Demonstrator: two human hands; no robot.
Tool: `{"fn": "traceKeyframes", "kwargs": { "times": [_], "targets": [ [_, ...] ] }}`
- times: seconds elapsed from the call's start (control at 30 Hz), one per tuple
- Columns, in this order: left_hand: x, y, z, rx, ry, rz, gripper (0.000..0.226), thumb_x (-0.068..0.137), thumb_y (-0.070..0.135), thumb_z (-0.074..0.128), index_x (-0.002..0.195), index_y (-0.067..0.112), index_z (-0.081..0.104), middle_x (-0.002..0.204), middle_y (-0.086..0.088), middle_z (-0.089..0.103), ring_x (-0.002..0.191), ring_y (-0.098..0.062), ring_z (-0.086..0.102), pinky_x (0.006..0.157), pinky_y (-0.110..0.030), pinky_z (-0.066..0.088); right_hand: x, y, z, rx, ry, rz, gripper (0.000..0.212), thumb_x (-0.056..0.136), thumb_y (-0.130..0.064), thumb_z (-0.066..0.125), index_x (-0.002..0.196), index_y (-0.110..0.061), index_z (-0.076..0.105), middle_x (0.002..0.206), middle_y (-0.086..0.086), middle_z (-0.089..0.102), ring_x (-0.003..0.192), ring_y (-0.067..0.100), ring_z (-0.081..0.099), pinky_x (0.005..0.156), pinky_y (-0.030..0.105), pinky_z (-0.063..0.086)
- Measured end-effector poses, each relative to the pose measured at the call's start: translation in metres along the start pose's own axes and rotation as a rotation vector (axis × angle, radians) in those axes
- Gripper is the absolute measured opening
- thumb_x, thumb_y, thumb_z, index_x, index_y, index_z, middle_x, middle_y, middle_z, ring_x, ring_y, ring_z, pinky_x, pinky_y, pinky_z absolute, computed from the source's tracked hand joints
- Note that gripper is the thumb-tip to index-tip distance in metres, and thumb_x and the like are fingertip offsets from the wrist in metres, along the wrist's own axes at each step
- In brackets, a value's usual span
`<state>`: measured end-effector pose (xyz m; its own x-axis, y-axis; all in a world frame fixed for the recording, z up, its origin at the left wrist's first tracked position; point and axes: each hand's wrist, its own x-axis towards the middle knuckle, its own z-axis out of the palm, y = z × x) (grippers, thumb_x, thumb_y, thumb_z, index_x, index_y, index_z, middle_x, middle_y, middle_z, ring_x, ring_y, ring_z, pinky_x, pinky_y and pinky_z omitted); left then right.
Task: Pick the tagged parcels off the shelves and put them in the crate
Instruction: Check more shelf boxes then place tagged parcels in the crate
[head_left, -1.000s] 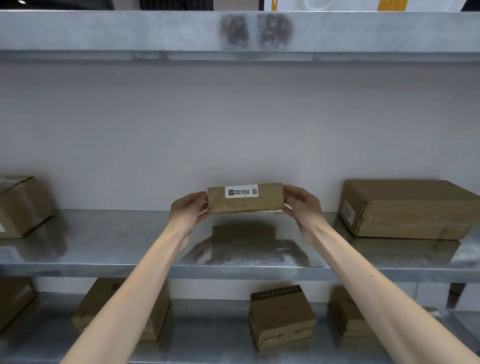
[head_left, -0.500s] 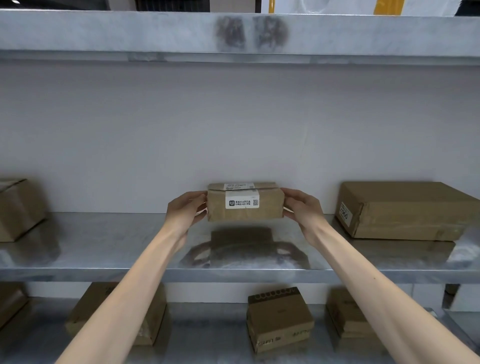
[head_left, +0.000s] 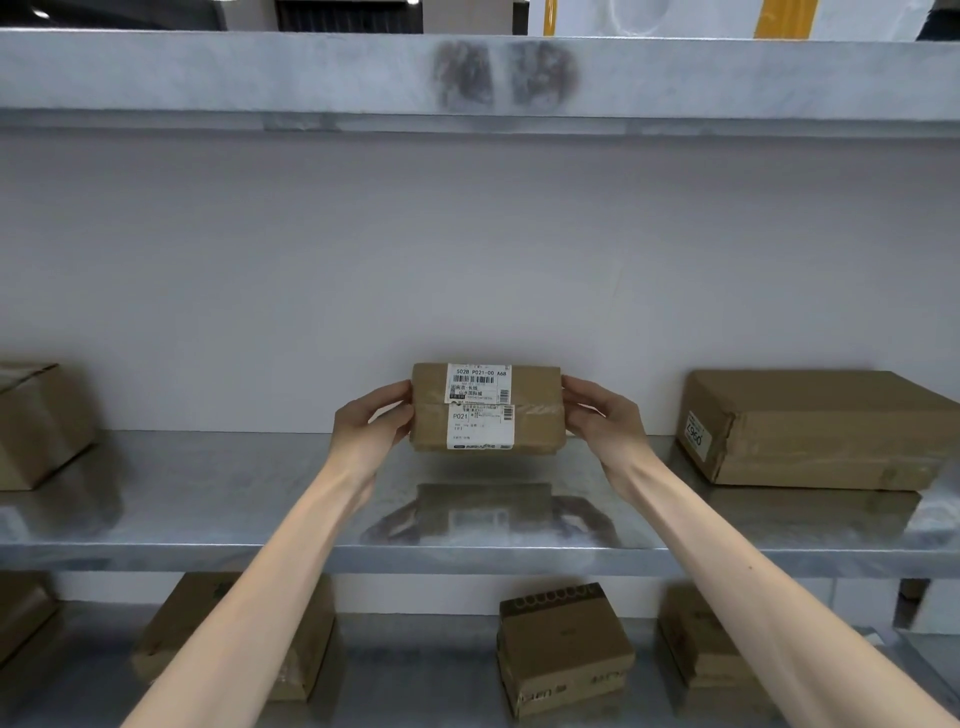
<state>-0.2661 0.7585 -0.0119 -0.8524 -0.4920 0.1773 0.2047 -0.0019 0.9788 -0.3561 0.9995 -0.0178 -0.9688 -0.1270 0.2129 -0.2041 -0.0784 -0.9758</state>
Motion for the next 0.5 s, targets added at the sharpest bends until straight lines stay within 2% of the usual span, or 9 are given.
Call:
{"fn": "traceKeyframes", "kwargs": {
  "times": [0.07, 0.2, 0.27, 0.33, 0.43, 0.5],
  "targets": [
    [-0.001, 0.000, -0.001, 0.008, 0.004, 0.019, 0.036, 0.092, -0.007, 0.056, 0.097, 0.024, 0.073, 0.090, 0.015, 0.076, 0.090, -0.007, 0.069, 0.082, -0.019, 0.054, 0.000, 0.000, 0.001, 0.003, 0.006, -0.018, 0.047, 0.088, 0.016, 0.049, 0.117, -0.013, 0.071, 0.104, 0.000, 0.075, 0.087, 0.009, 0.071, 0.072, 0.016, 0.055],
    [-0.001, -0.001, -0.003, 0.039, 0.021, 0.066, 0.035, 0.088, -0.011, 0.058, 0.108, 0.014, 0.071, 0.104, 0.001, 0.073, 0.092, -0.007, 0.070, 0.072, -0.013, 0.054, -0.002, 0.001, 0.004, -0.003, 0.004, -0.045, 0.041, 0.090, 0.012, 0.052, 0.116, -0.012, 0.072, 0.108, 0.001, 0.074, 0.094, 0.012, 0.071, 0.072, 0.015, 0.055],
    [-0.001, -0.002, -0.005, 0.038, 0.042, 0.057, 0.037, 0.087, -0.014, 0.056, 0.110, 0.012, 0.070, 0.101, 0.001, 0.074, 0.085, -0.005, 0.072, 0.071, -0.014, 0.056, -0.004, 0.001, 0.006, 0.006, 0.014, -0.047, 0.042, 0.090, 0.013, 0.051, 0.108, -0.017, 0.073, 0.107, -0.002, 0.075, 0.094, 0.011, 0.072, 0.071, 0.019, 0.056],
    [-0.003, -0.003, -0.007, 0.039, 0.055, 0.039, 0.039, 0.087, -0.017, 0.052, 0.110, 0.010, 0.069, 0.100, 0.001, 0.073, 0.085, -0.007, 0.072, 0.071, -0.018, 0.058, -0.006, 0.002, 0.008, 0.012, 0.022, -0.035, 0.040, 0.090, 0.014, 0.049, 0.104, -0.017, 0.072, 0.107, -0.002, 0.074, 0.091, 0.010, 0.073, 0.073, 0.023, 0.059],
    [-0.006, -0.007, -0.012, 0.032, 0.055, 0.019, 0.039, 0.088, -0.020, 0.046, 0.109, 0.006, 0.066, 0.102, -0.003, 0.072, 0.087, -0.008, 0.071, 0.068, -0.018, 0.058, -0.008, 0.007, 0.012, 0.042, 0.023, -0.008, 0.035, 0.090, 0.014, 0.047, 0.111, -0.005, 0.069, 0.111, 0.003, 0.073, 0.095, 0.013, 0.073, 0.079, 0.025, 0.060],
    [-0.008, -0.010, -0.015, 0.029, 0.064, 0.002, 0.035, 0.088, -0.018, 0.049, 0.110, 0.005, 0.064, 0.106, -0.007, 0.071, 0.090, -0.012, 0.070, 0.074, -0.022, 0.059, -0.011, 0.010, 0.016, 0.042, 0.021, 0.004, 0.036, 0.092, 0.013, 0.046, 0.114, -0.005, 0.068, 0.111, 0.004, 0.072, 0.097, 0.013, 0.072, 0.080, 0.025, 0.060]
  ]
}}
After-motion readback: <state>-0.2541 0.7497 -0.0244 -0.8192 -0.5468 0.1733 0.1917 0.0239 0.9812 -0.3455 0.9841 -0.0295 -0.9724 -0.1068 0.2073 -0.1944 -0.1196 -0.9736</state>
